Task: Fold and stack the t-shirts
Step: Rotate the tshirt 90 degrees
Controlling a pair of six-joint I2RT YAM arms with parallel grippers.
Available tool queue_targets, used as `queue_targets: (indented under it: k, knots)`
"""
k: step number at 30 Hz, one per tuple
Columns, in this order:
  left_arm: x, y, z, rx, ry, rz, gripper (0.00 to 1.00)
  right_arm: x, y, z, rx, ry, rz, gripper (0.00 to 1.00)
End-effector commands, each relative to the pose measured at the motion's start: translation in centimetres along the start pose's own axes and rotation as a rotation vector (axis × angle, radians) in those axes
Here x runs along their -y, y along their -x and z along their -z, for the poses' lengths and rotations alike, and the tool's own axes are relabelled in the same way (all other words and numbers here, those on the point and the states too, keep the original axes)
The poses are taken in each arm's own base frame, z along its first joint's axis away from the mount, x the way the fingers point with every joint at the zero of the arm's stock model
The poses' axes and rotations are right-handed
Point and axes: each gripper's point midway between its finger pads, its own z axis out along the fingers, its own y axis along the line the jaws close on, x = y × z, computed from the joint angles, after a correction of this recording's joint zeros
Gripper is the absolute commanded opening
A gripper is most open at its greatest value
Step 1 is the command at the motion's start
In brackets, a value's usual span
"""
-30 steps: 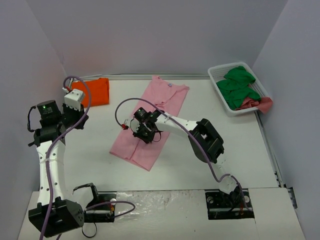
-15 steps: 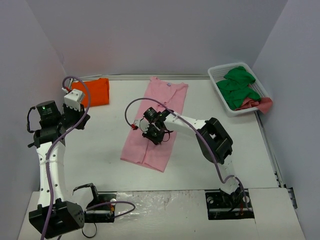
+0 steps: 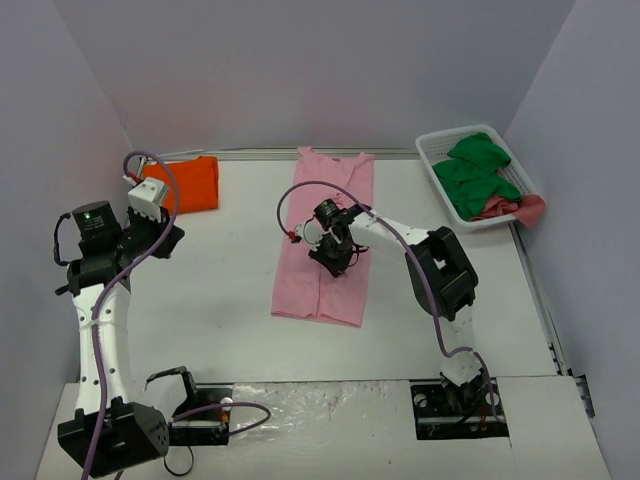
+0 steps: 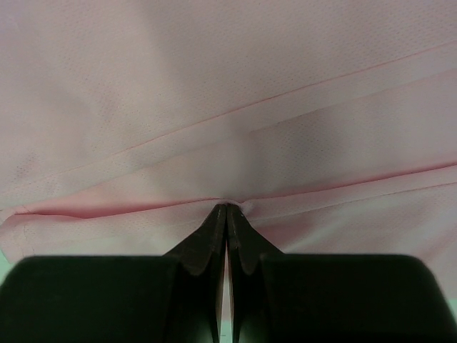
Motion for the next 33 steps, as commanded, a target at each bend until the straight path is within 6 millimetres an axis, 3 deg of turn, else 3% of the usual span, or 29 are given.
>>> queue_targets:
  k: [1, 11, 17, 22, 24, 26, 27, 31, 32, 33]
  knots:
    - [0.2, 1.3, 0.1, 0.05, -0.019, -0.011, 0.02, 0.4, -5.2, -0.3, -0.18, -0.003, -0.004, 0.0]
    - [0.4, 1.0, -0.5, 0.034, -0.045, 0.0, 0.02, 3.9, -6.4, 0.0, -0.19, -0.036, -0.04, 0.0]
    - [0.8, 1.0, -0.8, 0.027, -0.07, -0.004, 0.04, 3.9, -5.4, 0.8, -0.139, -0.004, -0.058, 0.0]
    - [1.1, 1.1, -1.1, 0.025, -0.096, -0.002, 0.18, 1.8, -2.7, 3.6, -0.034, 0.091, -0.04, 0.0]
    - [1.2, 1.2, -1.3, 0.023, -0.115, 0.01, 0.33, 1.1, -1.8, 5.0, -0.003, 0.111, -0.035, 0.0]
    - [1.3, 1.5, -1.2, 0.026, -0.118, 0.014, 0.46, 0.6, -0.7, 6.9, 0.052, 0.122, -0.029, 0.13]
    - [1.3, 1.6, -1.3, 0.025, -0.12, 0.018, 0.57, 0.5, -0.3, 7.5, 0.07, 0.123, -0.026, 0.14]
    - [1.3, 1.8, -1.2, 0.03, -0.117, 0.022, 0.68, -0.1, 1.7, 10.9, 0.161, 0.121, -0.005, 0.29]
    - [1.3, 1.9, -1.2, 0.032, -0.12, 0.021, 0.7, -0.1, 2.0, 11.4, 0.174, 0.116, 0.0, 0.37]
    - [1.4, 2.0, -1.2, 0.035, -0.125, 0.018, 0.73, -0.1, 2.2, 12.0, 0.183, 0.108, 0.005, 0.37]
